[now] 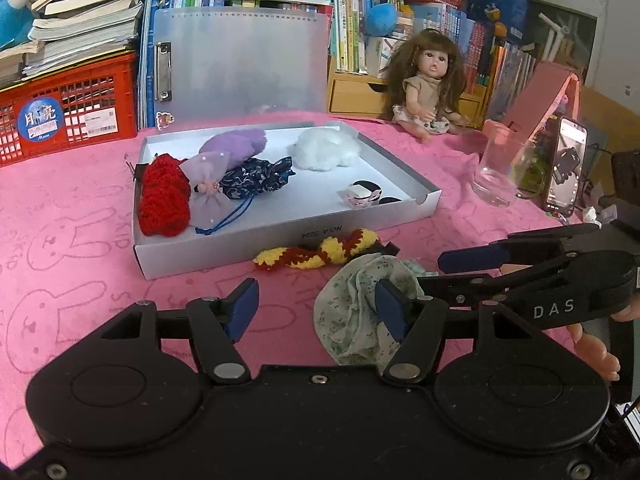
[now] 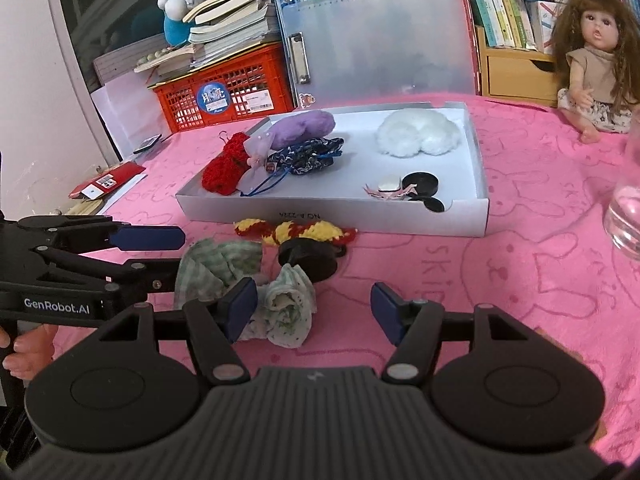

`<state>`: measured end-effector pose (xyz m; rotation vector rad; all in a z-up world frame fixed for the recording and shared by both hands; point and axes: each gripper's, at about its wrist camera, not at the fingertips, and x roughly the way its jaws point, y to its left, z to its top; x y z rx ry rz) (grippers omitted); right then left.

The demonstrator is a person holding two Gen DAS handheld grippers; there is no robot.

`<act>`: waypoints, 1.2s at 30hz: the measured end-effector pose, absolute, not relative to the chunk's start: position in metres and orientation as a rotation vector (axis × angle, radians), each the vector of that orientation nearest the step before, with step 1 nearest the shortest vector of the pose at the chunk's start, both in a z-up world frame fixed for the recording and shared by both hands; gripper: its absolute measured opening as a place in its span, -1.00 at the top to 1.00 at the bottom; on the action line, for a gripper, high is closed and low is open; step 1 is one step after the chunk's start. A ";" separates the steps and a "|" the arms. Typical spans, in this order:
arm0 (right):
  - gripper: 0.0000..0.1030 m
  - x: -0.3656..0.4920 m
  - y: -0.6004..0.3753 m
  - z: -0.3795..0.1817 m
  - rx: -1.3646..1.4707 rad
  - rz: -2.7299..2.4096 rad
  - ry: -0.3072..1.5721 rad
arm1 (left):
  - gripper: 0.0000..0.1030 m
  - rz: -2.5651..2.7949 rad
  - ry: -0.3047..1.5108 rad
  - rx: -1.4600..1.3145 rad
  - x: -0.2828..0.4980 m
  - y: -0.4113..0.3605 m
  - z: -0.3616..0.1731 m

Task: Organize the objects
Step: 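Withdraw both tools and move the left tool to the green checked cloth, then grasp the green checked cloth with the left tool while the right tool grasps a black round cap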

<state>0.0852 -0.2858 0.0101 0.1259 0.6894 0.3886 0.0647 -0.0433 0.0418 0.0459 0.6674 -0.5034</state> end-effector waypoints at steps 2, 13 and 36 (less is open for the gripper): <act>-0.48 0.086 -0.291 0.011 0.145 0.381 0.688 | -0.22 -0.517 0.670 0.028 0.064 -0.041 0.043; -0.48 0.103 -0.310 0.017 0.272 0.340 0.675 | -0.45 -0.672 0.651 0.081 0.046 -0.074 0.030; 0.31 0.106 -0.279 0.008 0.121 0.358 0.688 | 0.31 -0.789 0.683 0.075 0.032 -0.083 0.017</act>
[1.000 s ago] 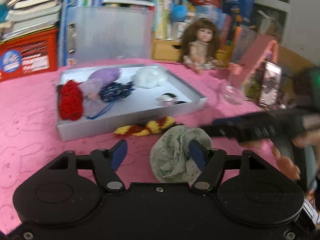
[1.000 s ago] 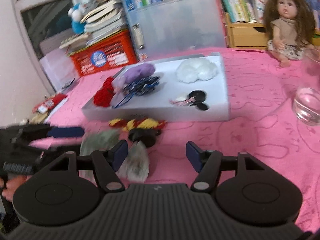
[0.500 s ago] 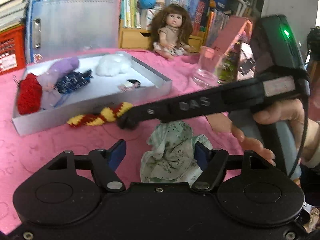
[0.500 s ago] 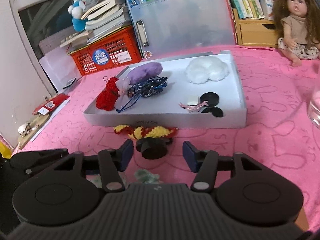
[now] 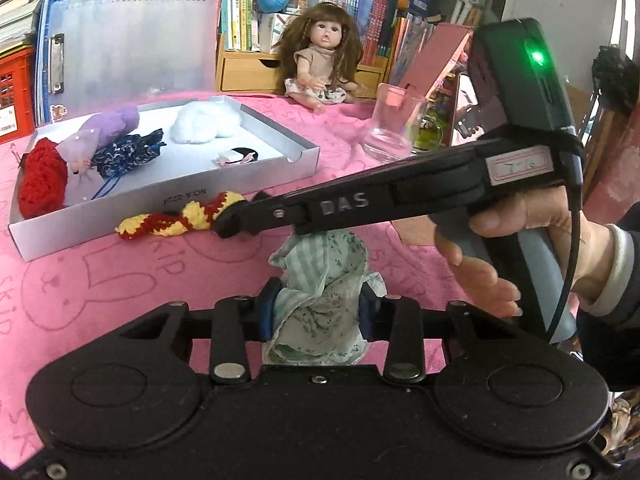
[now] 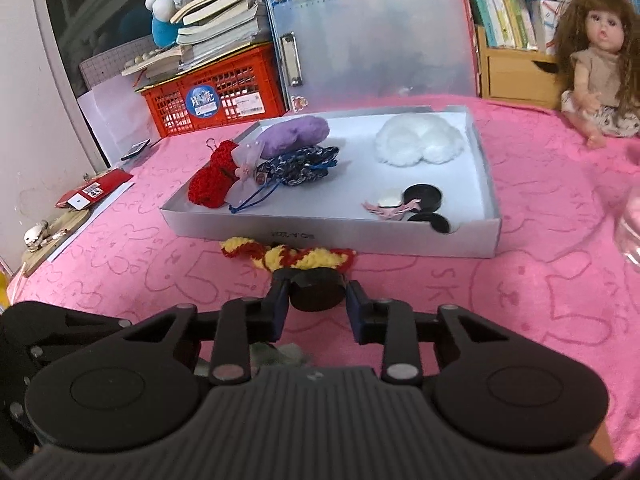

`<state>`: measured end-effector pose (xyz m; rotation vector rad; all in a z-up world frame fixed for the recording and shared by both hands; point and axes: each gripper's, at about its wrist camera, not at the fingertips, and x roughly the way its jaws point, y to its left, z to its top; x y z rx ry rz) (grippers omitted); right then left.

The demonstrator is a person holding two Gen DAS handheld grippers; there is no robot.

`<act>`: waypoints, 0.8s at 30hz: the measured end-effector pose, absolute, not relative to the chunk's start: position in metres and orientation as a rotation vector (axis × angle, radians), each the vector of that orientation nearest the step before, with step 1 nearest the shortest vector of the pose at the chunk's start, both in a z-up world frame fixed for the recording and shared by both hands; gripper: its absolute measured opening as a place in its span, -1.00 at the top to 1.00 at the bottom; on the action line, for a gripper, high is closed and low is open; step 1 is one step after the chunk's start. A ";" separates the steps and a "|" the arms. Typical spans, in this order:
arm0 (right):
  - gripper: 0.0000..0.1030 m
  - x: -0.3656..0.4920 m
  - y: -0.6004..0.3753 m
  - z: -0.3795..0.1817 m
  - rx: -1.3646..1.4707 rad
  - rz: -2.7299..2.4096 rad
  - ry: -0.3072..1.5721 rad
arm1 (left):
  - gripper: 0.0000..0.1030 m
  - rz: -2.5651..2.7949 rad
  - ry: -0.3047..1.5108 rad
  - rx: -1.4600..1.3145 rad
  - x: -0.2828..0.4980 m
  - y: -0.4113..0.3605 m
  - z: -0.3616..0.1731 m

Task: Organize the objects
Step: 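Grasp the green checked cloth with the left tool while the right tool grasps a black round cap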

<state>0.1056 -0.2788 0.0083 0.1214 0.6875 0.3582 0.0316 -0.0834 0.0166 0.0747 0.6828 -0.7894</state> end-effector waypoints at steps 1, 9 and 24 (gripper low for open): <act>0.31 0.105 -0.281 0.009 0.123 0.354 0.687 | 0.31 -0.789 0.683 0.074 0.032 -0.083 0.016; 0.31 0.098 -0.304 0.013 0.146 0.301 0.679 | 0.31 -0.762 0.661 0.071 0.031 -0.074 0.022; 0.30 0.087 -0.317 0.023 0.170 0.253 0.639 | 0.31 -0.603 0.621 0.023 0.040 -0.047 0.039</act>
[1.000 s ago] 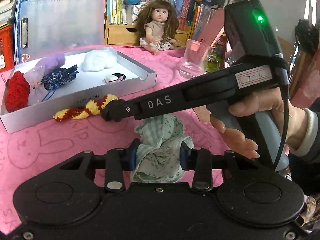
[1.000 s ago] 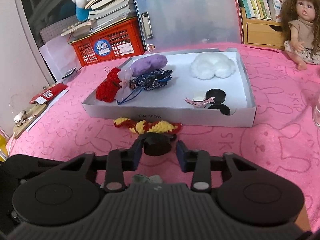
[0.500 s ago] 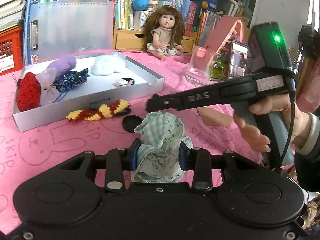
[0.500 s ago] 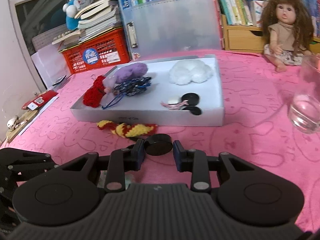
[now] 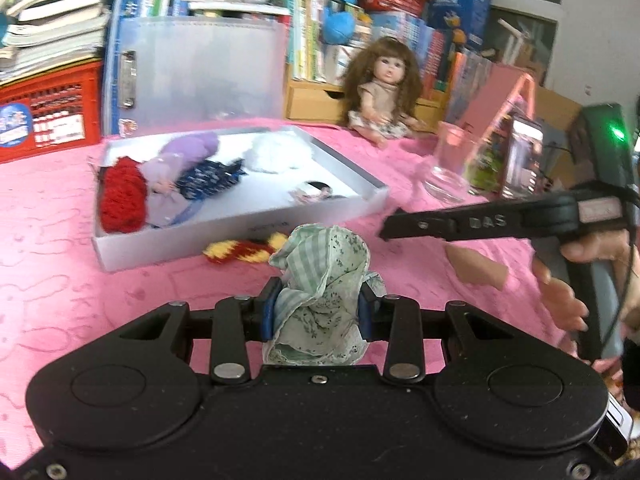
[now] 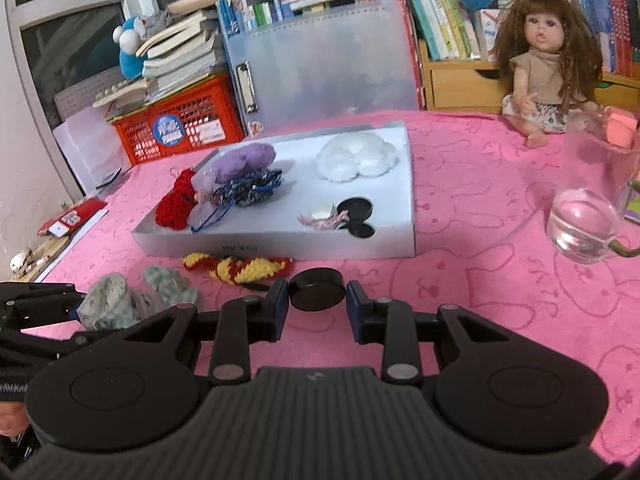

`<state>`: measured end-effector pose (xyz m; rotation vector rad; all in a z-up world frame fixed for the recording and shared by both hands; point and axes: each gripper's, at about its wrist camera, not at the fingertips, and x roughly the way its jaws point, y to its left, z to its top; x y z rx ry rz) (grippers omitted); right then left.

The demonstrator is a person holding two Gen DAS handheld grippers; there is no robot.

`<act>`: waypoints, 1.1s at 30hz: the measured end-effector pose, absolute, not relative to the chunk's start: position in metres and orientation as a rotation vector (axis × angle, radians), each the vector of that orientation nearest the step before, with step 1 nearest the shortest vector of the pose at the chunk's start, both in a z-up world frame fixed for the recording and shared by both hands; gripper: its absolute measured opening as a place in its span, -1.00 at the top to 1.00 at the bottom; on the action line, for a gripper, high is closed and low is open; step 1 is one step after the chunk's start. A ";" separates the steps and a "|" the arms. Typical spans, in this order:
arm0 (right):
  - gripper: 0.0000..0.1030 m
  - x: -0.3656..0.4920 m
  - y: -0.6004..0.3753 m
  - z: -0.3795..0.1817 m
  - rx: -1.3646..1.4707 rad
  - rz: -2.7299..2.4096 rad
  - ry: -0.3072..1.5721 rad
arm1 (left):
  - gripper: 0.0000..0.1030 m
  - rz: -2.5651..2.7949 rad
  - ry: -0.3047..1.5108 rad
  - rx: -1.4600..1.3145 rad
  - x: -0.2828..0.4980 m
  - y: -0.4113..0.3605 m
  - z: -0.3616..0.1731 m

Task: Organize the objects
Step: 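Grasp the green checked cloth with the left tool while the right tool grasps a black round cap, then carry the green cloth into the tray with the left tool while the right tool carries the black cap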

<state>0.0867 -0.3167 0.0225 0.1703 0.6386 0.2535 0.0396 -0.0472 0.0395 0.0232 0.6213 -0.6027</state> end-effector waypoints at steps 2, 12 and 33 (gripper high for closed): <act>0.31 0.086 -0.318 0.026 0.182 0.241 0.621 | 0.31 -0.575 0.615 0.008 0.044 -0.043 0.043; 0.30 0.088 -0.327 0.039 0.213 0.196 0.590 | 0.31 -0.465 0.583 -0.046 0.063 -0.023 0.061; 0.30 0.134 -0.322 0.061 0.227 0.159 0.570 | 0.31 -0.324 0.536 -0.054 0.140 -0.023 0.092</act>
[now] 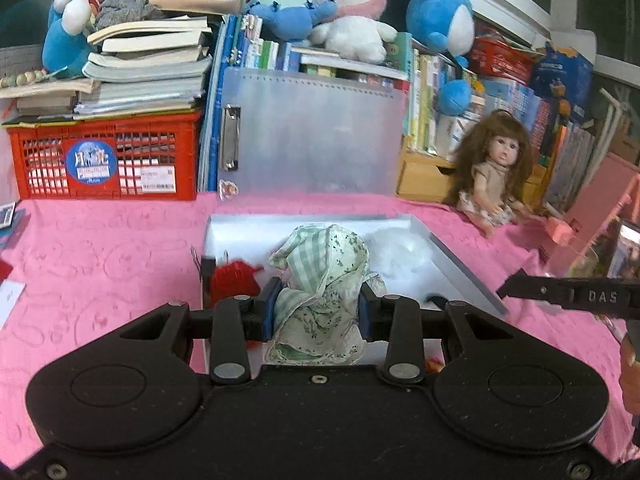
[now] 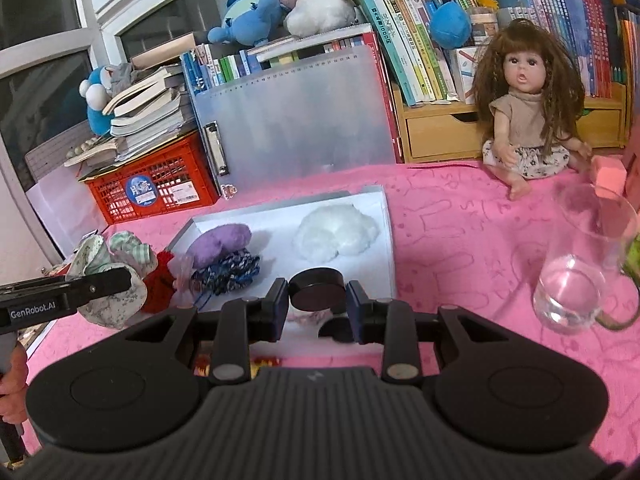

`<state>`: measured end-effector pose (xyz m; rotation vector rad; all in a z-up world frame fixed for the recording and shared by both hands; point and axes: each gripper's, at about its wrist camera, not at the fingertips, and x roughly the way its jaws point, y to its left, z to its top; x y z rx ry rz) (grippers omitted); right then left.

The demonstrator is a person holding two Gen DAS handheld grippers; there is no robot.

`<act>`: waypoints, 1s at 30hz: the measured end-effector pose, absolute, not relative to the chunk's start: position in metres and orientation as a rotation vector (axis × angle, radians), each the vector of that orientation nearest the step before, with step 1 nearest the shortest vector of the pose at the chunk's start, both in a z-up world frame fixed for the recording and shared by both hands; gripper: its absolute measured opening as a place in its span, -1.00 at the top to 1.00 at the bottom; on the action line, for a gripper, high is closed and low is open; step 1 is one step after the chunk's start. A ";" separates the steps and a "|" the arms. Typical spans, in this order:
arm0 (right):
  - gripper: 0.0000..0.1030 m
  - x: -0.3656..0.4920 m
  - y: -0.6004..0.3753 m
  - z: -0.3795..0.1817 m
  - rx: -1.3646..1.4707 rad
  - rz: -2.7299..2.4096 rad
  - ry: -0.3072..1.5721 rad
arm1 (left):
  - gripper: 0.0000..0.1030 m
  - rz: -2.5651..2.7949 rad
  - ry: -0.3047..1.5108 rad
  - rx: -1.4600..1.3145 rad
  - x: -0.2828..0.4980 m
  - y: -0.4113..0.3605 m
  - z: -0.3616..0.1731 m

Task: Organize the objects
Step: 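Carry the green cloth into the tray with the left tool while the right tool carries the black cap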

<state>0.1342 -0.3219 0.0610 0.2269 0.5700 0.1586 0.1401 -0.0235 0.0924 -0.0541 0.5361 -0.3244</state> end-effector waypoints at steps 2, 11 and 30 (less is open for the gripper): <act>0.30 0.145 -0.321 0.064 0.224 0.149 0.570 | 0.31 -0.313 0.526 -0.045 0.155 -0.026 0.099; 0.30 0.186 -0.313 0.057 0.255 0.121 0.593 | 0.31 -0.286 0.569 -0.037 0.197 -0.032 0.077; 0.30 0.214 -0.307 0.022 0.269 0.105 0.662 | 0.30 -0.262 0.596 -0.008 0.212 -0.032 0.042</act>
